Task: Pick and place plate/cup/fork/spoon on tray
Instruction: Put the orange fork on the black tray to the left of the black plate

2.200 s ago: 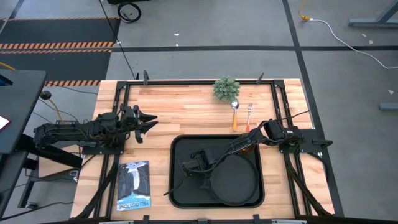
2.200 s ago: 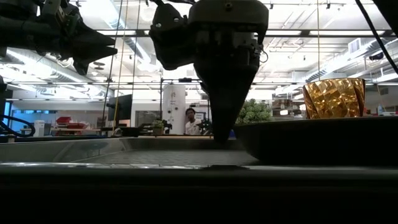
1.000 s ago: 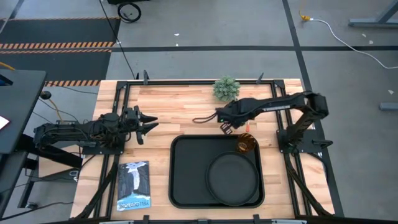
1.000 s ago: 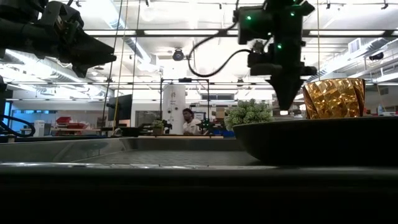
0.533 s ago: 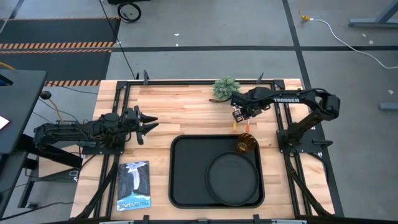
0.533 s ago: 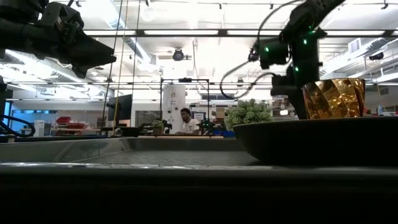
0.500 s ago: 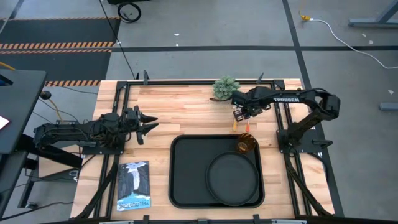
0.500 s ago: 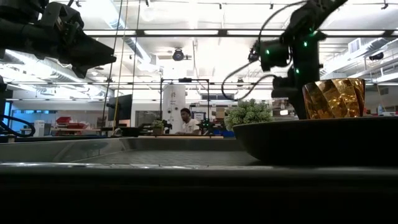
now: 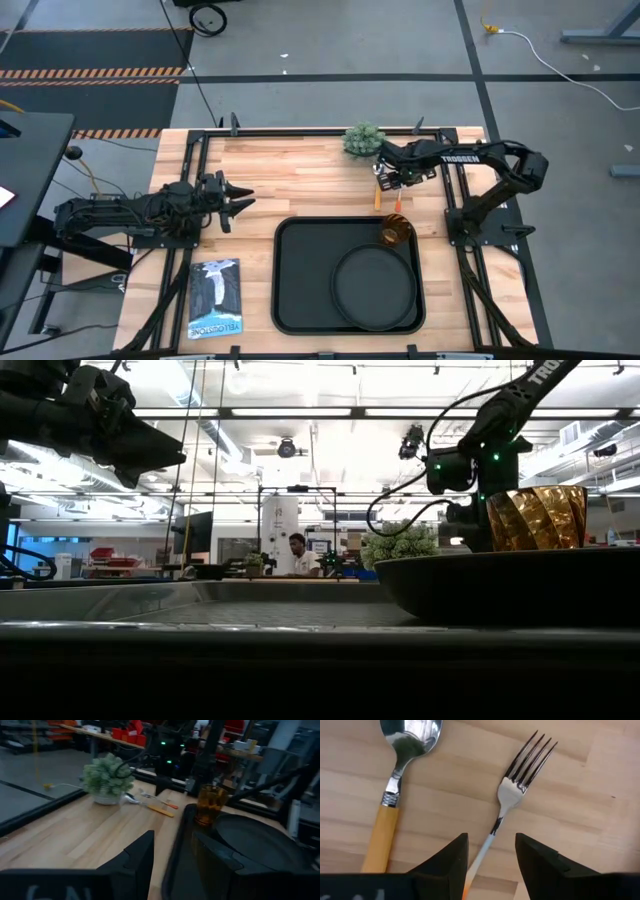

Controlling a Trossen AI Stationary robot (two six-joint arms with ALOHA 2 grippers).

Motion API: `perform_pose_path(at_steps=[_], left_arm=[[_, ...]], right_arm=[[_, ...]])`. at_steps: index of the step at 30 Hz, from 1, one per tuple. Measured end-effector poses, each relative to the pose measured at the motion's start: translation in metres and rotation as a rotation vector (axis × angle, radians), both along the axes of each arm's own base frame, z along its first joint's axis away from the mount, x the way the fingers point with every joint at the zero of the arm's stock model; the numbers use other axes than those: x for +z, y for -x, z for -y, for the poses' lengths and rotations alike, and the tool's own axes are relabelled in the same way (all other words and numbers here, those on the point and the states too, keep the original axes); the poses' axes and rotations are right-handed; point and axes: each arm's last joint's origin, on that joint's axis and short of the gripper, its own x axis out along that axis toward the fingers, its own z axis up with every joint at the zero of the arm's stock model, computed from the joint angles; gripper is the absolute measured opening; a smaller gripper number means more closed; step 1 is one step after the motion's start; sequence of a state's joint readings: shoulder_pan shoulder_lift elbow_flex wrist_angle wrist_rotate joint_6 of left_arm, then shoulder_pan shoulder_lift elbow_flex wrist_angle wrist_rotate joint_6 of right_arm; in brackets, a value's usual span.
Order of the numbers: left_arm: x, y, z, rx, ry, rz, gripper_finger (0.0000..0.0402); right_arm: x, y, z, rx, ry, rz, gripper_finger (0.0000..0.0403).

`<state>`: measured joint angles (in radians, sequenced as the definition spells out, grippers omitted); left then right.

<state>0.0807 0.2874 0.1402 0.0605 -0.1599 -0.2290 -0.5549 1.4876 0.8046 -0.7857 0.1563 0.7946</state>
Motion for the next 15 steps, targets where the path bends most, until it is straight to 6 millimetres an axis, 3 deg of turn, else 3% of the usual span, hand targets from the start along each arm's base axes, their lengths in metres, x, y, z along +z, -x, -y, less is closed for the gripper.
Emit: perform_pose_path(at_steps=[4, 15], left_arm=[[0.001, 0.002, 0.002, -0.076, 0.003, 0.011, 0.0141], [0.007, 0.027, 0.004, -0.067, -0.045, 0.108, 0.0141]], right_arm=[[-0.002, 0.001, -0.001, -0.011, 0.002, -0.006, 0.0170], [-0.014, 0.007, -0.004, -0.041, 0.002, -0.001, 0.0169]])
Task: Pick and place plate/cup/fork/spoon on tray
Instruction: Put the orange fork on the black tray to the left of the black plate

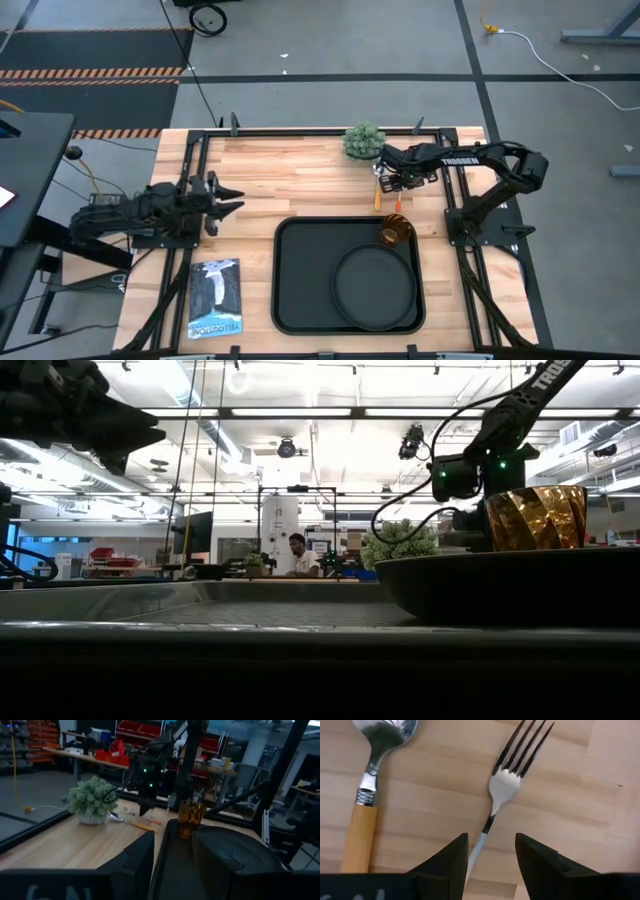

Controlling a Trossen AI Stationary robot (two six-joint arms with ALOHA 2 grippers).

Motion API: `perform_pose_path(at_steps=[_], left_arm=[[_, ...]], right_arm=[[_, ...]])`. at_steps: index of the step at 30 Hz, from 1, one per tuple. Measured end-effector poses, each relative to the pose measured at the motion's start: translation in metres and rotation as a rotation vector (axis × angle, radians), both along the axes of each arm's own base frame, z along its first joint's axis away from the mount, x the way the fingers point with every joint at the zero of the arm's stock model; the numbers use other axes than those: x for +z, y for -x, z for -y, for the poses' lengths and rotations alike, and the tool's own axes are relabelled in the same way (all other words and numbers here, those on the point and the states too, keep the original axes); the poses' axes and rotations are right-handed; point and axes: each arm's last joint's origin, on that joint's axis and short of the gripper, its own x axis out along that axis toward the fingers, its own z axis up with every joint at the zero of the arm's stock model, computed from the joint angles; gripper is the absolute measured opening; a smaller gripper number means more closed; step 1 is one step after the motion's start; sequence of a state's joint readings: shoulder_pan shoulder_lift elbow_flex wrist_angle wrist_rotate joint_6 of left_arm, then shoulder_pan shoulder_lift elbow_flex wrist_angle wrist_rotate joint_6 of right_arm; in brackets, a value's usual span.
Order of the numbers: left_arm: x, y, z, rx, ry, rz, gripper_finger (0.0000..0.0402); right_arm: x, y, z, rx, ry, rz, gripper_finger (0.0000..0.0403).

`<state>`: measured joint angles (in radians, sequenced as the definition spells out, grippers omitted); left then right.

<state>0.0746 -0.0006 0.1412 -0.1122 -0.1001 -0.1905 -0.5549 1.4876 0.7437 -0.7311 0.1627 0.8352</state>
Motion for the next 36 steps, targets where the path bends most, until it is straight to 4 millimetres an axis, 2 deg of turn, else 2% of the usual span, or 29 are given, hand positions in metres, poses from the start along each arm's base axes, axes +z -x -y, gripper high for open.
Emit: perform_pose_path(at_steps=[11, 15, 20, 36], left_arm=[[0.000, 0.000, 0.002, -0.025, -0.016, -0.003, 0.0141], [0.000, -0.001, 0.004, -0.045, -0.014, -0.006, 0.0141], [-0.004, -0.001, 0.004, -0.044, 0.007, -0.043, 0.0141], [-0.005, -0.001, 0.004, -0.043, 0.025, -0.054, 0.0139]], right_arm=[[-0.005, 0.000, 0.003, -0.016, 0.021, -0.026, 0.0169], [-0.011, -0.005, 0.006, -0.020, 0.005, -0.047, 0.0169], [-0.009, -0.011, 0.009, -0.014, -0.001, -0.057, 0.0163], [-0.009, -0.015, 0.011, -0.003, -0.008, -0.019, 0.0048]])
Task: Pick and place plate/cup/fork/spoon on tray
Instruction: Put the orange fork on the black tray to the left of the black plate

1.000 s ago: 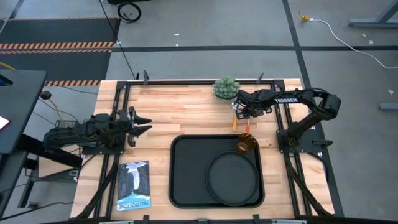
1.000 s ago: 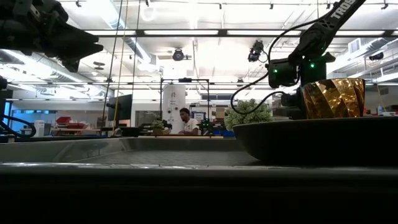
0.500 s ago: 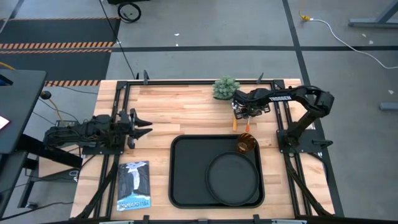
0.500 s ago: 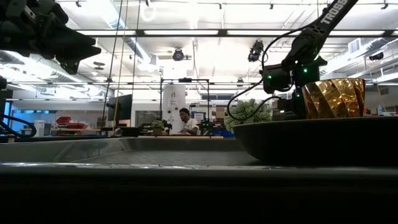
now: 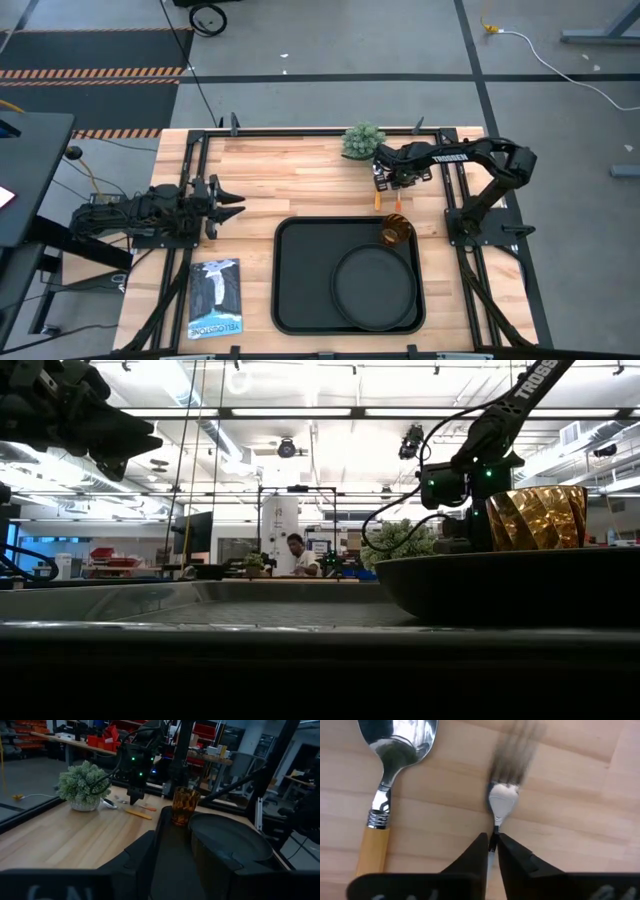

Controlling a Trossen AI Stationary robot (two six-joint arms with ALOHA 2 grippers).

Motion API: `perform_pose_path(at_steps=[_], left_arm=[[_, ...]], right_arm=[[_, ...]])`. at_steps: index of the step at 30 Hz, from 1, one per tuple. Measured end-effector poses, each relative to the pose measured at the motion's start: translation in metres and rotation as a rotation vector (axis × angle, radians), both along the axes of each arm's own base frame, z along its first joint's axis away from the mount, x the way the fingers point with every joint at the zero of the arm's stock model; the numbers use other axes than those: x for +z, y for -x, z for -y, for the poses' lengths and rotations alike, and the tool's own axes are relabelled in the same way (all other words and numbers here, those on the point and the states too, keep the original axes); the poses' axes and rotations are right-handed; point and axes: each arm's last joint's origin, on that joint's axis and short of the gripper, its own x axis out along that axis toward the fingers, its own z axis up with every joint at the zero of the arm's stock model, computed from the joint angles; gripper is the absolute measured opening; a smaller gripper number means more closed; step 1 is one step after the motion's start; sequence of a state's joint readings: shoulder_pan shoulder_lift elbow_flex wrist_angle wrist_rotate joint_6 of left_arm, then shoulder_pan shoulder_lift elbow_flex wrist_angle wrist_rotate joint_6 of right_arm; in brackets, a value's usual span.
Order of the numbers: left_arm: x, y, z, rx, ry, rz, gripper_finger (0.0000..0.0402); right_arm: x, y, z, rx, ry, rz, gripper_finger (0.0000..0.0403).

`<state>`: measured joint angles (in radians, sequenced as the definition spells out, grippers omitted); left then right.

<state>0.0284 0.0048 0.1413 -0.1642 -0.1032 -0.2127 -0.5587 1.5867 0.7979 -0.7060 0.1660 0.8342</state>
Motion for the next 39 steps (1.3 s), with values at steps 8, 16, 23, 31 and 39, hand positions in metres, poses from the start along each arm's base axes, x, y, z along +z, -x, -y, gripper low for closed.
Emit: perform_pose_path(at_steps=[8, 16, 23, 31, 39], left_arm=[[0.000, 0.000, 0.000, 0.000, 0.011, 0.002, 0.0135], [0.000, 0.000, 0.000, 0.000, 0.011, 0.002, 0.0134], [0.000, 0.000, 0.000, 0.000, 0.012, 0.004, 0.0134], [0.002, 0.000, 0.000, 0.000, 0.011, 0.025, 0.0134], [0.004, 0.000, 0.000, 0.000, 0.011, 0.041, 0.0134]], right_arm=[[0.000, 0.000, 0.000, 0.023, -0.002, -0.004, 0.0018], [0.007, 0.003, -0.002, 0.027, 0.000, 0.012, 0.0021], [0.013, 0.000, -0.009, 0.048, -0.005, 0.043, 0.0019], [0.027, -0.010, -0.019, 0.093, 0.005, 0.069, 0.0019], [0.066, -0.041, -0.022, 0.148, 0.077, 0.185, 0.0020]])
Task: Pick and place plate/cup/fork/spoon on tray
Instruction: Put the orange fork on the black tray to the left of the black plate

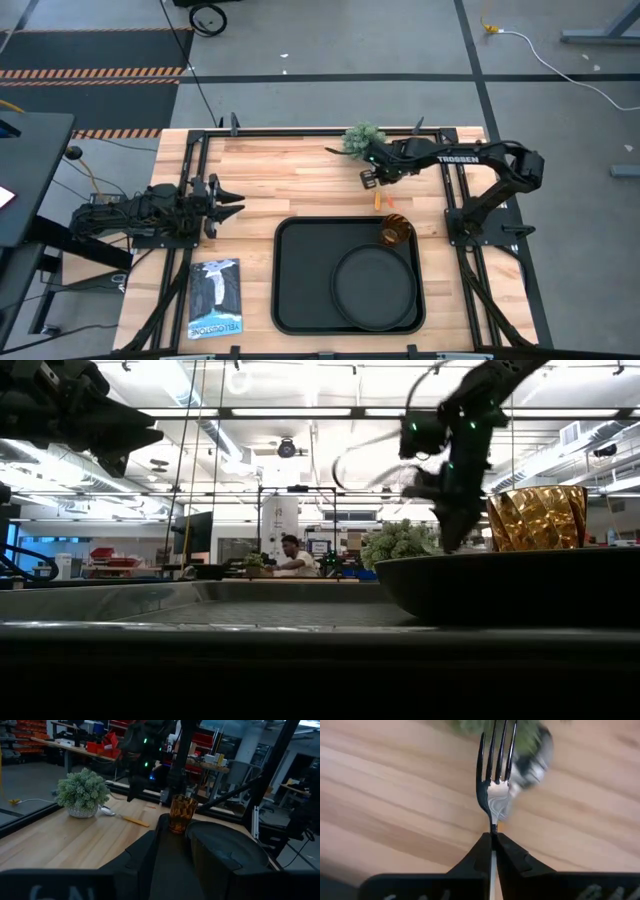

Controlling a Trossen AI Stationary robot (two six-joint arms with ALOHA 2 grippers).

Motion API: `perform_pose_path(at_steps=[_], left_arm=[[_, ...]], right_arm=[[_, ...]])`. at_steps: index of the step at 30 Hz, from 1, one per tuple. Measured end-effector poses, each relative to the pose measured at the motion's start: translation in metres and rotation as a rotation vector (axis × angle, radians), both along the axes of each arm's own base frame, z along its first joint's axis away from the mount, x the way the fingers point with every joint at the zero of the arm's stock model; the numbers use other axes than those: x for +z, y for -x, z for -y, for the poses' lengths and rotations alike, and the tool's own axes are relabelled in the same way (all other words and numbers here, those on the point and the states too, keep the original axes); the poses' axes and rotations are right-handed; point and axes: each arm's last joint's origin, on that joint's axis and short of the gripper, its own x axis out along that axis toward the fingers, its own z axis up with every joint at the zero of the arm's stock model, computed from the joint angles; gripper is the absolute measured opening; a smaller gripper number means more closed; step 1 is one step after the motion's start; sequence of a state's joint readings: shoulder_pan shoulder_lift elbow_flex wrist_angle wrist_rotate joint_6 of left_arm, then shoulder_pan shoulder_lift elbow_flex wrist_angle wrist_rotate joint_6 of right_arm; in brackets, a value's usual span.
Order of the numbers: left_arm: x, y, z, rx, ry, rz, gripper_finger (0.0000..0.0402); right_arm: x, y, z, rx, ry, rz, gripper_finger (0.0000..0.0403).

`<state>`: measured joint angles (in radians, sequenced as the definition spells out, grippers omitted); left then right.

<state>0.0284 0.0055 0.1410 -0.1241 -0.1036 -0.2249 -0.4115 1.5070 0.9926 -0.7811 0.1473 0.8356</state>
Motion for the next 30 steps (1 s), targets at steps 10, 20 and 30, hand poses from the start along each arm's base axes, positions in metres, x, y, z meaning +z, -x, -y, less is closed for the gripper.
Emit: perform_pose_path(at_steps=[10, 20, 30], left_arm=[[0.000, 0.000, 0.000, 0.000, 0.000, -0.001, 0.0134], [0.000, 0.000, 0.000, 0.000, 0.000, -0.002, 0.0135], [0.000, 0.000, 0.000, 0.000, 0.001, -0.004, 0.0134]], right_arm=[[0.044, -0.041, -0.030, 0.097, 0.093, 0.204, 0.0020], [0.041, -0.098, -0.069, 0.223, 0.106, 0.373, 0.0020], [0.037, -0.154, -0.100, 0.317, 0.115, 0.419, 0.0020]])
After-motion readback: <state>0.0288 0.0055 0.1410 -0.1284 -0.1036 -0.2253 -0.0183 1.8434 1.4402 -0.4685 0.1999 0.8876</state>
